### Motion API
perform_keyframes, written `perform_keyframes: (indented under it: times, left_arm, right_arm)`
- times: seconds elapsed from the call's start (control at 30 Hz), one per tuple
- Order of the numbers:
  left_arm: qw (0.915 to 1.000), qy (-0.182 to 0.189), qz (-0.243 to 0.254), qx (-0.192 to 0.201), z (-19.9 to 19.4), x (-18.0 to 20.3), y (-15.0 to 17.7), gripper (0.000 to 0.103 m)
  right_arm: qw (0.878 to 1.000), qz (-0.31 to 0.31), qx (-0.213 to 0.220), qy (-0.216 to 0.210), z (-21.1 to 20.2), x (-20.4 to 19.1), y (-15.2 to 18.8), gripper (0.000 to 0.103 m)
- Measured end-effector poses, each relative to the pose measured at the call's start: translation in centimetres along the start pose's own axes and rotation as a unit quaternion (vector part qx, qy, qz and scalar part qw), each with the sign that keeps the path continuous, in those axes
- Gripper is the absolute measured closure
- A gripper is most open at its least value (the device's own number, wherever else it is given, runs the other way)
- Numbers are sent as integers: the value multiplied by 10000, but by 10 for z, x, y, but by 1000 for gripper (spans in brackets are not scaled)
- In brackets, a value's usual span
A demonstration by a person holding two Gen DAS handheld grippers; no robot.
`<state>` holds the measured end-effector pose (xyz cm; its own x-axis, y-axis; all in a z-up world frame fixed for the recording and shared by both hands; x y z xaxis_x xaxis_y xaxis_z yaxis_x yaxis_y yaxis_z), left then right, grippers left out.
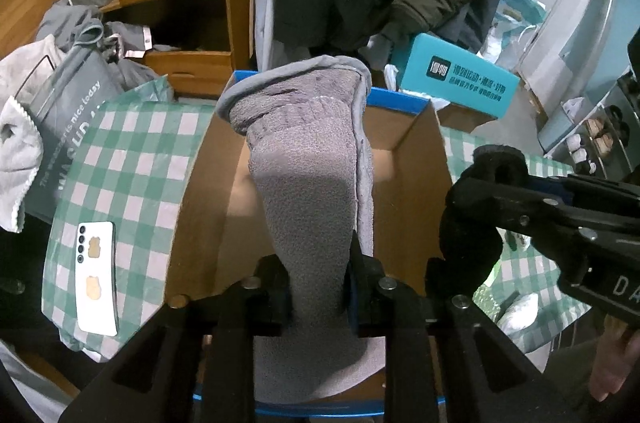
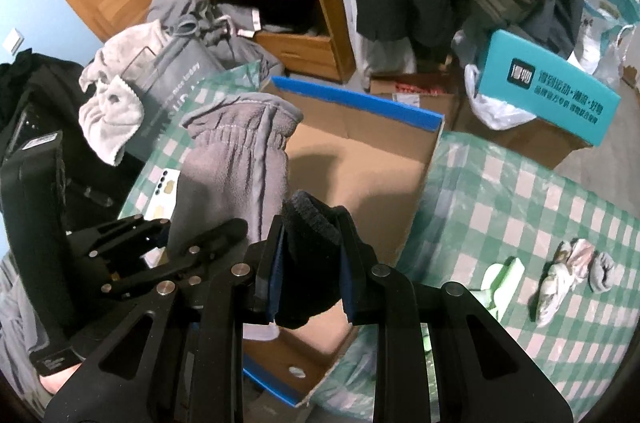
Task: Organize soft objects
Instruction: 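Open the left tool over the box while the right tool releases the black sock, then move both tools back over the table toward the remaining items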
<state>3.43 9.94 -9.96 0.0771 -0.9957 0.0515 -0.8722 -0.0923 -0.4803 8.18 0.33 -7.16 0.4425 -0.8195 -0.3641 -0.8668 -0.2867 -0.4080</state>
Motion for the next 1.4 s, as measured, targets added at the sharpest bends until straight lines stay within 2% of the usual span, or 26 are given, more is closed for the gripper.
perform_keyframes:
  times: [0.07, 0.13, 0.2, 0.3, 0.37, 0.47, 0.67, 0.97, 1.17, 1.4]
  left_arm:
    - [10000, -14, 8, -7, 1, -1, 0, 66]
    - [10000, -53, 11, -19, 2, -1, 1, 60]
    - [9998, -209, 15, 1, 2, -5, 0, 60]
    - [9997, -228, -64, 28, 0, -11, -2, 58]
    - [9996, -259, -114, 77, -2, -14, -3, 51]
    - [9995, -286, -86, 143, -5, -13, -4, 49]
    - [9996, -260, -13, 147, -6, -7, -6, 43]
    - [9997, -217, 91, 117, -4, 8, -7, 39]
    - [9998, -105, 160, 42, -1, 21, -6, 34]
    - [9994, -42, 338, -20, 2, 46, -7, 34]
  right_arm:
    - [10000, 41, -70, -7, 5, 0, 1, 74]
    - [9999, 75, -95, 56, 9, 1, 0, 73]
    - [9998, 92, -116, 112, 11, 3, 0, 72]
    - [9997, 130, -120, 182, 12, 7, 0, 63]
    - [9996, 172, -85, 230, 11, 12, 0, 55]
    - [9993, 226, -51, 310, 9, 18, 0, 47]
    - [9986, 318, -59, 417, 6, 30, 3, 39]
    - [9978, 315, -4, 591, -5, 46, 10, 33]
    - [9971, 351, 19, 679, -12, 60, 17, 32]
    - [9954, 407, 20, 870, -21, 85, 30, 31]
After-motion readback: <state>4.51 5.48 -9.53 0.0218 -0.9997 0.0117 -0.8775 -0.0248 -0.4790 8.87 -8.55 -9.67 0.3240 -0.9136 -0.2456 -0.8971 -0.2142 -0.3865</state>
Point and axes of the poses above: each gripper's, at about its wrist camera, not at the fingertips, and z roughly the way its jaws point, x to its right, y to its underside, the point moved 7 cm from there along z, roughly the way its jaws point, and after that the axes turned 7 degrees about z, right-handed, at the moved point
